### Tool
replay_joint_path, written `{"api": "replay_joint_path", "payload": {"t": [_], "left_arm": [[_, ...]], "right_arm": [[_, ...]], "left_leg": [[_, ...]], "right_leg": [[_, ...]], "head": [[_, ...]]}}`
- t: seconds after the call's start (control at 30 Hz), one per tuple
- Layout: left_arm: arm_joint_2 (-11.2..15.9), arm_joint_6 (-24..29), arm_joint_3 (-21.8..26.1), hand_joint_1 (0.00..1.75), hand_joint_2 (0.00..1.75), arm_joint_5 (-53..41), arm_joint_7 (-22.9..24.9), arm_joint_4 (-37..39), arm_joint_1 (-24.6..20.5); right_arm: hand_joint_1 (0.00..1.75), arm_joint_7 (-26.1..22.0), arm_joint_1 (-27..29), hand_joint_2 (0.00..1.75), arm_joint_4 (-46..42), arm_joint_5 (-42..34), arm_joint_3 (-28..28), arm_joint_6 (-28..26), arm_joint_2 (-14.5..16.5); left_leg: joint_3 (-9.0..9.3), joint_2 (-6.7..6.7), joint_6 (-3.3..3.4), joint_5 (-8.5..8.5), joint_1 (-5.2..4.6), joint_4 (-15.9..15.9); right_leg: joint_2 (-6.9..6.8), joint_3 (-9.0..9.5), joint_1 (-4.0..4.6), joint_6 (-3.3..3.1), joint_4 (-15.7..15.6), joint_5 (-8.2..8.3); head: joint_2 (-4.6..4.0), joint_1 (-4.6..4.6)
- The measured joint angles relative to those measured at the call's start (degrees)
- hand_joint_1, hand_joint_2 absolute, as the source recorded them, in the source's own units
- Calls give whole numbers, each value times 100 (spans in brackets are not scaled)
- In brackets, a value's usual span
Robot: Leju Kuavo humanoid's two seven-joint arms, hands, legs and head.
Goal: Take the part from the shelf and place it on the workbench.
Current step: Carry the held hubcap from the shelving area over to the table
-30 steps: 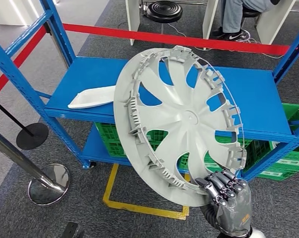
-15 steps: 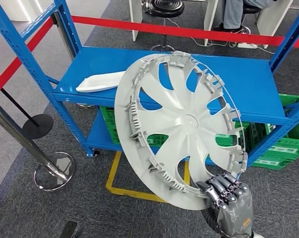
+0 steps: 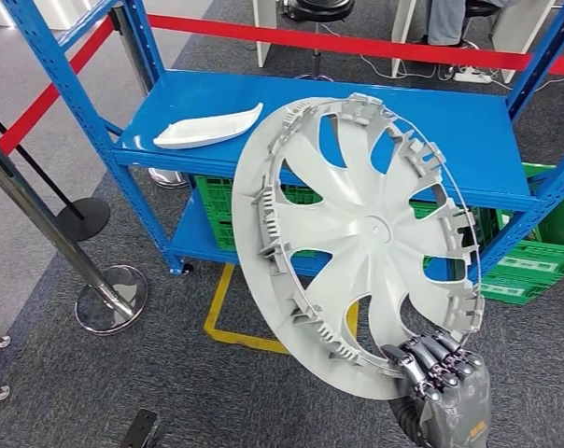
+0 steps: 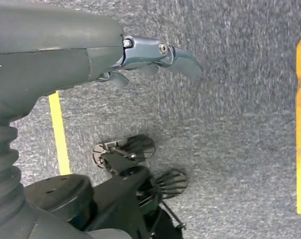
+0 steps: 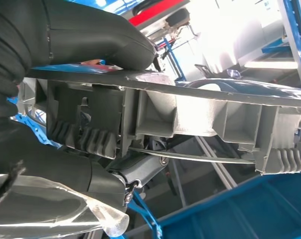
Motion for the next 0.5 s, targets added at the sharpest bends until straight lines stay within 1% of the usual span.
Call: {"api": "replay_joint_path", "payload": {"t": [0.03,0.07,0.1,0.13,0.17,0.2,0.23,0.43,0.47,0.5], "left_arm": [[1,0,-4,0,175,-5,4,0,-4],[-4,-1,-7,0,175,-12,8,0,-9],[-7,-1,-9,0,175,-21,14,0,-14],[-10,-2,-11,0,175,-34,21,0,-21],[-14,-3,-13,0,175,-47,27,0,-30],[-13,-4,-14,0,175,-55,32,0,-35],[-13,-4,-15,0,175,-61,36,0,-36],[-13,-4,-16,0,175,-63,36,0,-37],[-13,-4,-22,0,175,-84,48,0,-40],[-16,-4,-31,0,175,-111,60,0,-46]], "right_arm": [[175,5,9,175,-17,6,-9,-1,0],[175,12,17,175,-31,14,-19,-1,-1],[175,23,28,175,-49,26,-27,-1,-1],[175,40,36,175,-66,44,-35,-1,-2],[175,55,42,175,-76,58,-40,-1,-2],[175,67,45,175,-86,69,-42,-1,-2],[175,73,47,175,-92,74,-44,-1,-2],[175,75,47,175,-93,77,-44,-1,-2],[175,97,64,175,-104,92,-48,-1,-2],[175,129,90,175,-125,117,-53,-1,-2]], "left_leg": [[-14,-1,28,35,-5,-59],[-43,6,54,101,-4,-92],[-79,13,90,174,4,-125],[-131,22,122,244,16,-149],[-173,28,139,285,21,-149],[-211,28,155,308,21,-139],[-232,29,158,320,21,-131],[-237,29,158,322,21,-129],[-302,30,157,351,21,-97],[-420,31,144,392,28,-33]], "right_leg": [[-3,-25,-15,39,-14,45],[8,-61,-26,69,-11,26],[29,-116,-29,93,56,-80],[54,-196,-30,114,237,-283],[76,-271,-32,130,429,-489],[88,-330,-33,143,605,-650],[92,-361,-36,150,721,-736],[92,-371,-37,152,758,-757],[93,-417,-43,172,1028,-836],[94,-359,-60,202,1187,-806]], "head": [[0,3],[0,6],[0,21],[0,37],[0,55],[0,74],[0,80],[0,79],[0,77],[0,74]]}}
